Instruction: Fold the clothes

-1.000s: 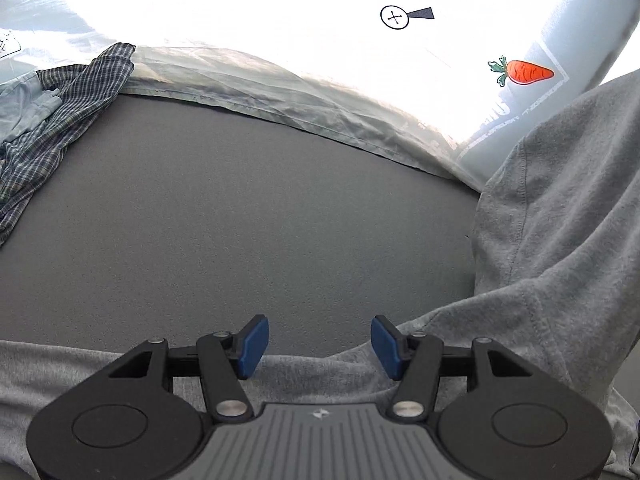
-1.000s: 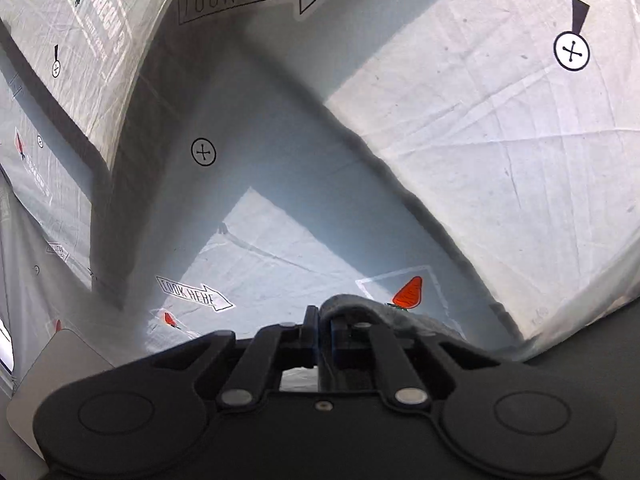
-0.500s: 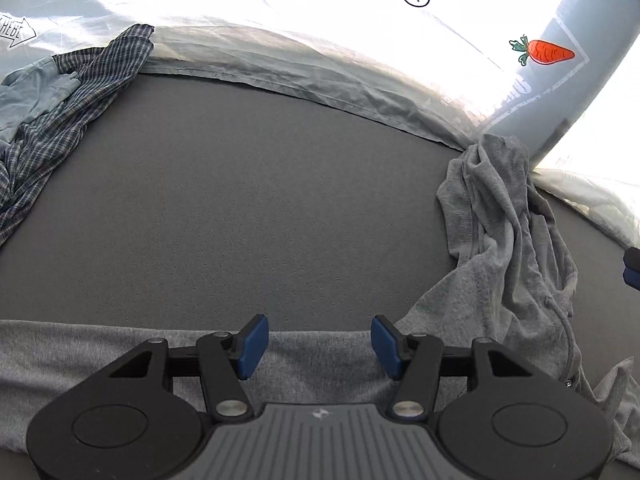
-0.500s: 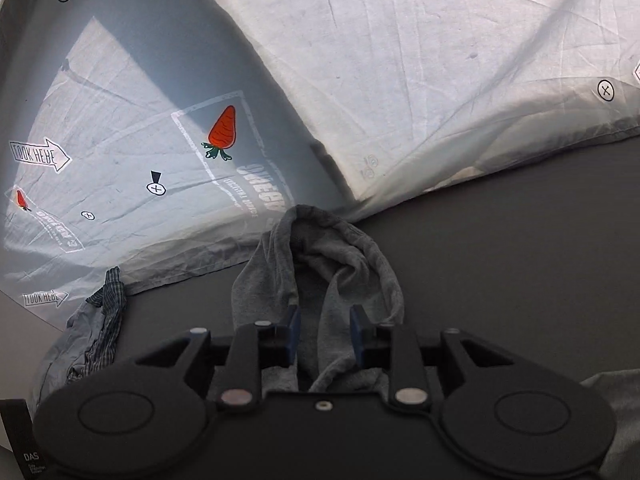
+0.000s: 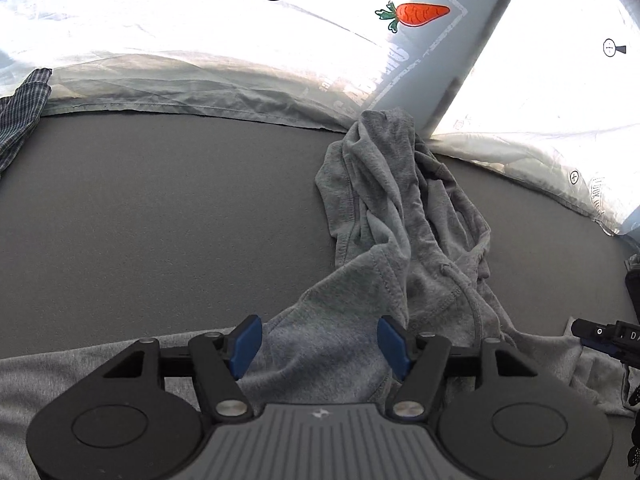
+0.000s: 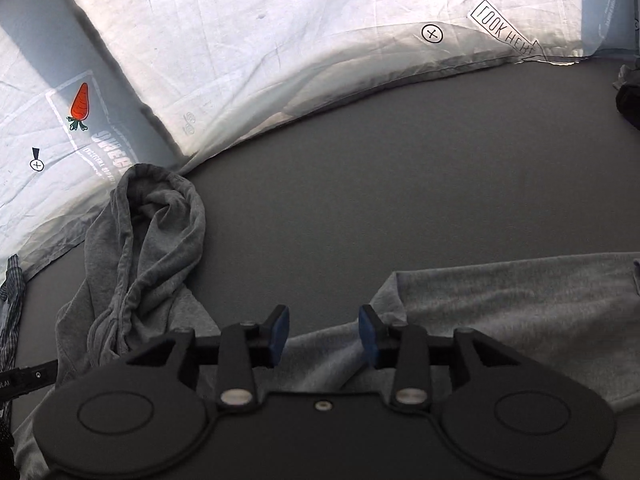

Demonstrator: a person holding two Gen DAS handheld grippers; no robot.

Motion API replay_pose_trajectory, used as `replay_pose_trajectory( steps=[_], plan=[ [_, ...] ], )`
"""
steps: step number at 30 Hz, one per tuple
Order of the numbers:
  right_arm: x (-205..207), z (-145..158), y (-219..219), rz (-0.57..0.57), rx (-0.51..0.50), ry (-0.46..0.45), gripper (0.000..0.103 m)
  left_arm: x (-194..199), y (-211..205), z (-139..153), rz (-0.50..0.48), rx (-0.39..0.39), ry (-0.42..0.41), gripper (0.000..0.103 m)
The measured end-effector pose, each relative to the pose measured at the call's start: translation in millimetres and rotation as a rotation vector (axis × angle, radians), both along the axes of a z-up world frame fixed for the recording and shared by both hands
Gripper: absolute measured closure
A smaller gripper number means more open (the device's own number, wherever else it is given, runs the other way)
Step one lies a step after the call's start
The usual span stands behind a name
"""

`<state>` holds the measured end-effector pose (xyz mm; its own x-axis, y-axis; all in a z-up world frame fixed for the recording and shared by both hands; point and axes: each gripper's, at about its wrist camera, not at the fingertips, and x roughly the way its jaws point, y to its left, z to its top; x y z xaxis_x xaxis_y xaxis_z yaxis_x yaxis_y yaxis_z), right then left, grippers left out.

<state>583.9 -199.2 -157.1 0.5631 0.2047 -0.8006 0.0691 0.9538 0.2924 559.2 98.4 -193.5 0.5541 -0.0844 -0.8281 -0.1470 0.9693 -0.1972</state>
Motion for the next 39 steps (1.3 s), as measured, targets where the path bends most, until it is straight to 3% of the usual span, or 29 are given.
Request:
replay_pose_trajectory(
  steps=[2,3,4,5,10,13,16,19,22,26,29,32,33,35,37,39],
  plan=[
    [-10,1,-16,-0.041,-0.030,-0.007,0.061,-1,-4,-4,-0.006,0.020,-0.012,0.041],
    [-16,2,-22,-0.060,-0.050,-0.012,0.059,0,-5,-9,0.008,0.041,-0.005,0.049],
    [-21,1,-30,-0.081,-0.067,-0.010,0.058,0,-4,-14,0.028,0.057,0.014,0.081],
    [-27,1,-39,-0.105,-0.085,-0.005,0.058,1,0,-21,0.060,0.076,0.045,0.100],
    [-64,0,-90,-0.239,-0.132,0.005,0.058,-14,40,-29,0.262,0.197,0.062,0.103],
    [-87,-3,-120,-0.311,-0.120,0.007,0.058,-28,76,-26,0.411,0.190,0.096,0.103],
    [-108,-8,-145,-0.380,-0.141,0.004,0.056,-51,86,-3,0.450,0.108,0.071,0.097],
    [-125,-16,-168,-0.483,-0.167,0.006,0.049,-77,51,15,0.369,0.125,0.056,0.068],
    [-136,-26,-189,-0.558,-0.189,0.008,0.046,-102,2,13,0.280,0.146,0.097,0.064],
    [-144,-35,-210,-0.580,-0.173,-0.023,0.040,-148,-56,-11,0.191,0.111,0.200,0.062],
    [-140,-38,-203,-0.430,-0.309,-0.053,0.036,-169,-91,-20,0.086,0.198,0.240,0.059],
    [-133,-45,-184,-0.188,-0.516,-0.067,0.035,-183,-106,-22,0.090,0.250,0.227,0.051],
    [-134,-47,-179,-0.143,-0.569,-0.086,0.032,-186,-108,-24,0.101,0.250,0.231,0.050],
    [-133,-48,-172,-0.065,-0.663,-0.124,0.031,-191,-105,-26,0.160,0.238,0.228,0.039],
    [-132,-48,-169,-0.013,-0.698,-0.150,0.035,-196,-99,-27,0.213,0.212,0.228,0.034],
    [-130,-47,-166,0.050,-0.724,-0.168,0.048,-198,-96,-27,0.233,0.201,0.230,0.030]
  ],
)
